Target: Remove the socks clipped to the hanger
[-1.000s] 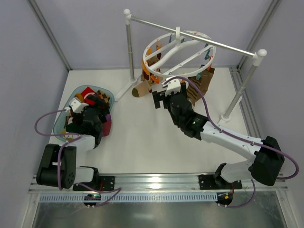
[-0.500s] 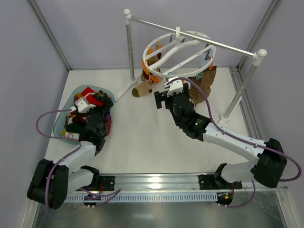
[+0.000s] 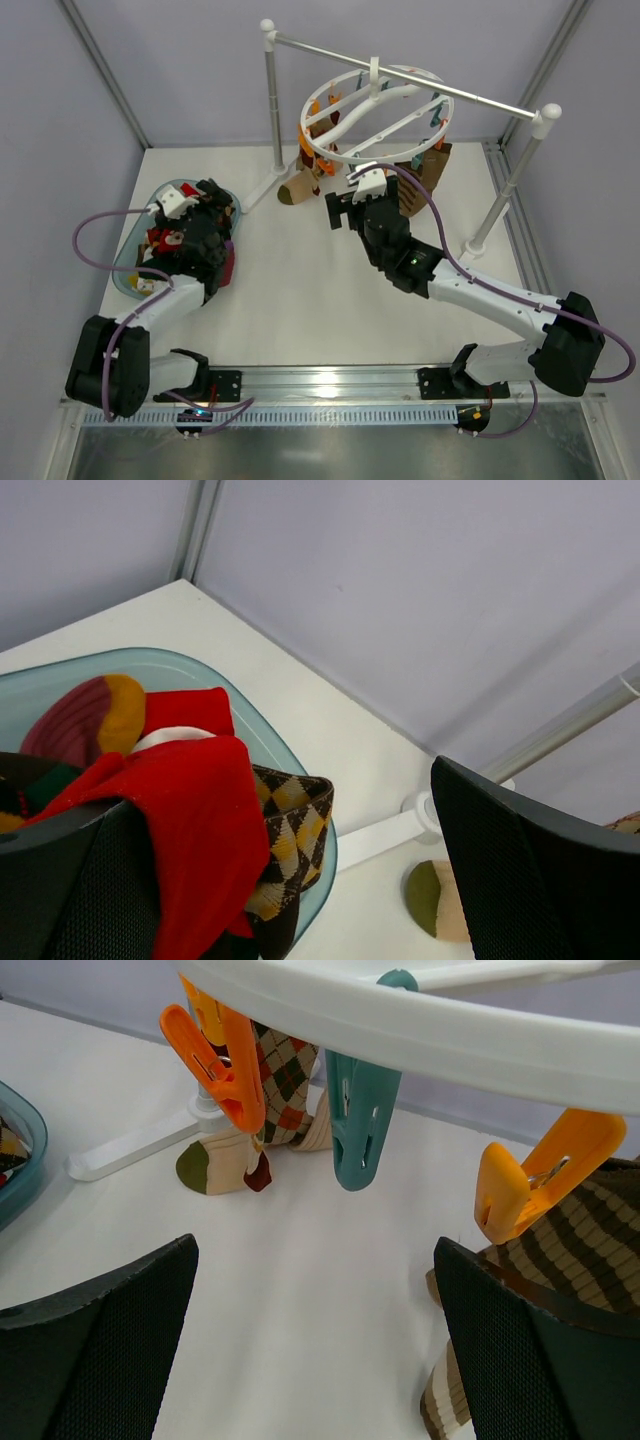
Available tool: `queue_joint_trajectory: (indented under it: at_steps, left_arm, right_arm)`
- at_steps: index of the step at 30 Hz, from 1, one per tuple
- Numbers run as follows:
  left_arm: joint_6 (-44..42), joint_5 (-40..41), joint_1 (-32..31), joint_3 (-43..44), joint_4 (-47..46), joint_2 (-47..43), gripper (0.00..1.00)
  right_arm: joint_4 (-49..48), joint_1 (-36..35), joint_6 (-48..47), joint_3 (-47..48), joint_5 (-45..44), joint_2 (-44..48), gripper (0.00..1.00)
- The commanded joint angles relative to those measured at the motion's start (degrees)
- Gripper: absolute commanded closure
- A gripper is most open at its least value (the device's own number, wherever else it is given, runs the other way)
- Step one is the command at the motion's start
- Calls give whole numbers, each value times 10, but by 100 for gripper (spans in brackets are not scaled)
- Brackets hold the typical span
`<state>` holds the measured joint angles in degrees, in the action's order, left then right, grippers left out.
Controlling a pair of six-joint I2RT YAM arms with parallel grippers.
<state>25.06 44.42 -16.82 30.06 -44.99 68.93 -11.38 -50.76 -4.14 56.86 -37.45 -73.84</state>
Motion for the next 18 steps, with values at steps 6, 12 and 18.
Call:
queue_joint_trajectory:
  at_steps: [6,12,18]
  left_arm:
    - [47,-21,3,-7,20,78,0]
    - [98,-56,3,-16,111,46,0]
    - [123,-34,2,-28,222,-34,0]
  right_arm:
    - [-15,0,5,-9,-11,27,0]
    - [-11,1,7,-14,-12,32,0]
    - [-13,1,8,-24,-9,46,0]
